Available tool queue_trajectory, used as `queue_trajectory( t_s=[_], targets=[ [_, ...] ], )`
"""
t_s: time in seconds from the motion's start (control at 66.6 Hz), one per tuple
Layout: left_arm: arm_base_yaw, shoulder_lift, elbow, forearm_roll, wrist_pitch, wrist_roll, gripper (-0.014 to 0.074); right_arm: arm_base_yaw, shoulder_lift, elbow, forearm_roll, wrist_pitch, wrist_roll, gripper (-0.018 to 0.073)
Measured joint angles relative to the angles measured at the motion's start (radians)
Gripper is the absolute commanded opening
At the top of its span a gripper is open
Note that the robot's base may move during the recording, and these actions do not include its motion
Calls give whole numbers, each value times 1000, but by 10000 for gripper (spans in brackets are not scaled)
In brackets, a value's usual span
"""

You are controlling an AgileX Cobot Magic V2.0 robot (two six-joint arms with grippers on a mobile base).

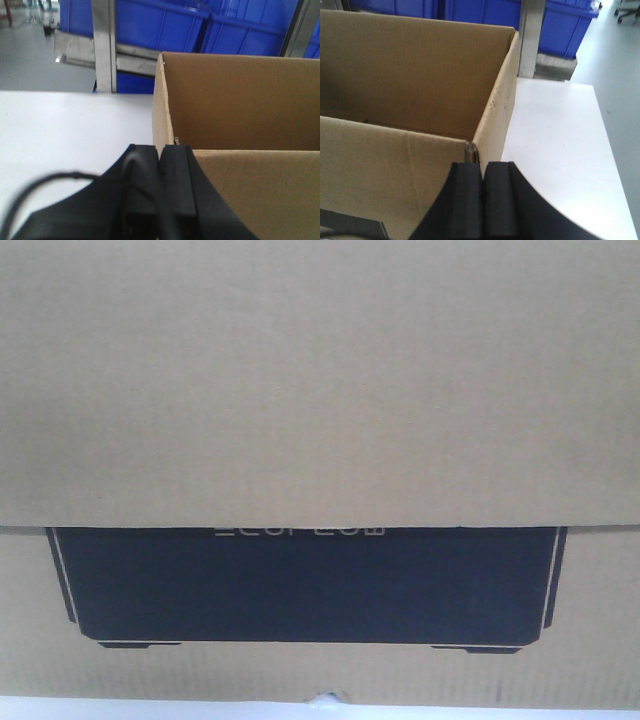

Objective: Grab box from left shelf to table start
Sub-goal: 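Open both grippers and withdraw them from the box sides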

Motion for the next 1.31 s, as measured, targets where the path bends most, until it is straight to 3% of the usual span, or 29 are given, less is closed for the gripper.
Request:
queue_trajectory(
  t_s=[0.18,0.916,1.157,1.307],
  targets=[
    [0,-92,102,0,-76,0,-99,0,-74,60,0,-47,-2,57],
    [6,-98,106,-4,-86,7,-99,0,-74,66,0,-51,-2,57],
    [171,-116,278,-120,-202,102,-99,0,-74,66,0,-51,-4,57],
    [196,-116,456,-129,-330,105,-99,0,-74,66,0,-49,-4,57]
  ],
)
